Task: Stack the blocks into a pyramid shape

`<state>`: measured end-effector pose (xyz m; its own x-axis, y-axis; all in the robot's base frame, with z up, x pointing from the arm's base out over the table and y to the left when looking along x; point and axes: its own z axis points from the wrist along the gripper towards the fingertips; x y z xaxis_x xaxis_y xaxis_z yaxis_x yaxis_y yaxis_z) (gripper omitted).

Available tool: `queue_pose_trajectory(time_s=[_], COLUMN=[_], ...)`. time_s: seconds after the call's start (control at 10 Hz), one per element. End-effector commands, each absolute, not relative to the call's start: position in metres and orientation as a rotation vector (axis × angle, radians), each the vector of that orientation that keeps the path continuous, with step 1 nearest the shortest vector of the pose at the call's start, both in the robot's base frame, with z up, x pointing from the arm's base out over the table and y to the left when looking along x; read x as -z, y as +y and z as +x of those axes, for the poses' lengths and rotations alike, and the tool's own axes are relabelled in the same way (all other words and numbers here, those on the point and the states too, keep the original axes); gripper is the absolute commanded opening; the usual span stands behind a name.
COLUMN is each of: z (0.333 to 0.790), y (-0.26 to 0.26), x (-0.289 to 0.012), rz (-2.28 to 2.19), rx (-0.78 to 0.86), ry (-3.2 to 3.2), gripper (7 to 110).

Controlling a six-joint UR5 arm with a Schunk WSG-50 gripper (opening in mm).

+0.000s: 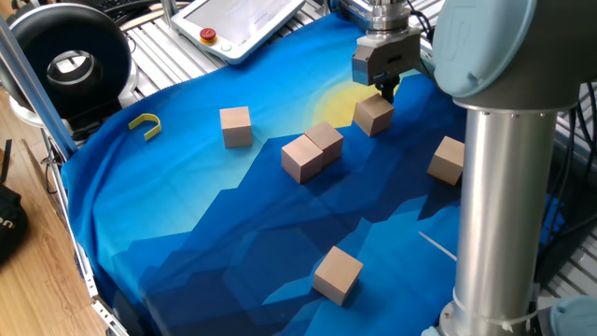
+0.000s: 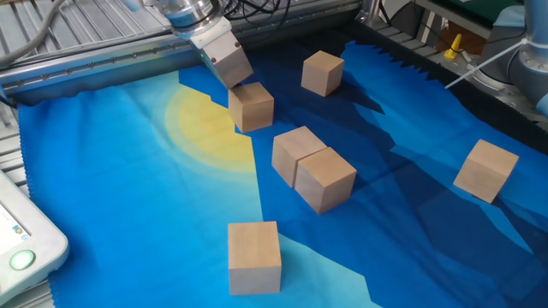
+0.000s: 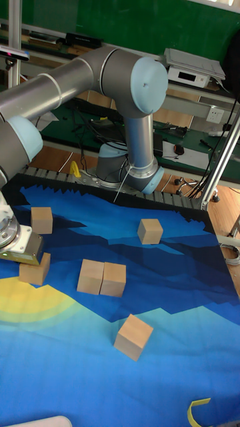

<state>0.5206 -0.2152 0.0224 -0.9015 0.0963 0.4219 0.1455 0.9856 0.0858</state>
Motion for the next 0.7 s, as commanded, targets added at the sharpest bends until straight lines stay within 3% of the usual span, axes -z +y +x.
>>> queue_pose_trajectory(time_s=[0.0,0.6], z=[0.521,0.523], y=[-0.207,-0.187], x=[-0.024,-0.028], rz=[-0.193,-0.241], rx=[0.206,0.266], ry=[-2.692,-2.667], gripper=[7,7])
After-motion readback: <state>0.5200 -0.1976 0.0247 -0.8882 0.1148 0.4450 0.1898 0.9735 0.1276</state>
